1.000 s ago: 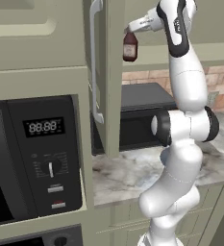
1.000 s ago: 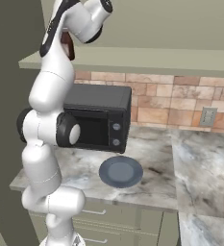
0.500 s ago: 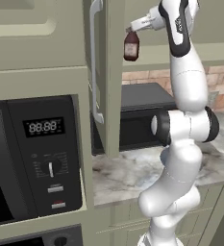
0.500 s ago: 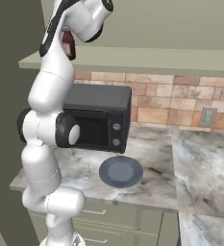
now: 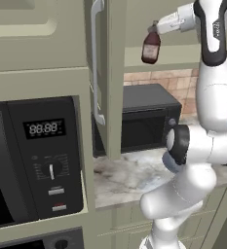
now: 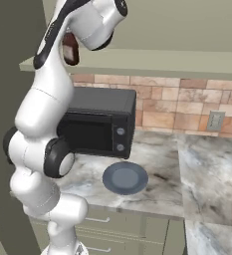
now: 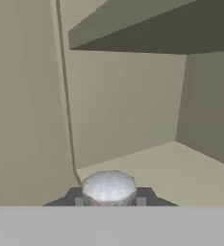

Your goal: Move the hot dog bun to the plate on the dining table and place the condiment next to that plate. Then navigate to the fridge and take the sausage and place it on the plate as well.

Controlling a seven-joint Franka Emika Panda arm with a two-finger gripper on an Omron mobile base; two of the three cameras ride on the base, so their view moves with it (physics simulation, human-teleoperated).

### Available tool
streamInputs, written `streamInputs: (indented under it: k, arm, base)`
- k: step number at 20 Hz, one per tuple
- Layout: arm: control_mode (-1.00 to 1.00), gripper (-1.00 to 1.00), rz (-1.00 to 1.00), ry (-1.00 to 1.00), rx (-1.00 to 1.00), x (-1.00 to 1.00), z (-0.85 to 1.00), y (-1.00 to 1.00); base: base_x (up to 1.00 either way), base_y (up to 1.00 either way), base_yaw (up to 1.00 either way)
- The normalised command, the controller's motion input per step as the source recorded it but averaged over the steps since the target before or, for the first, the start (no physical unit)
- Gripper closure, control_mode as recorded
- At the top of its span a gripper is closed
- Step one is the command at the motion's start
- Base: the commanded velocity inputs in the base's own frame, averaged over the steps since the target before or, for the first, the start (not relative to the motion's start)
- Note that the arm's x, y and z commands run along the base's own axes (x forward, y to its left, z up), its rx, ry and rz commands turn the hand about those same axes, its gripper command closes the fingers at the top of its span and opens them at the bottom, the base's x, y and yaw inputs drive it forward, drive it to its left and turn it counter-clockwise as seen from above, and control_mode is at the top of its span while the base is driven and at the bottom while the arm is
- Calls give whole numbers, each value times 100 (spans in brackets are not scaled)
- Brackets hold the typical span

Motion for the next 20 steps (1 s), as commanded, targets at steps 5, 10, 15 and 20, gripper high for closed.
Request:
streamInputs:
  k: [5, 10, 15, 20]
  arm:
    - [-100, 100, 0, -8, 7, -100, -2, -1]
    - [-100, 100, 0, 0, 0, -100, -21, 0]
    - [-100, 100, 0, 0, 0, -100, -55, 0]
    - [-100, 100, 2, 1, -2, -91, -84, 0]
  base:
    - [0, 0, 0]
    - [0, 0, 0]
    - [0, 0, 0]
    - [0, 0, 0]
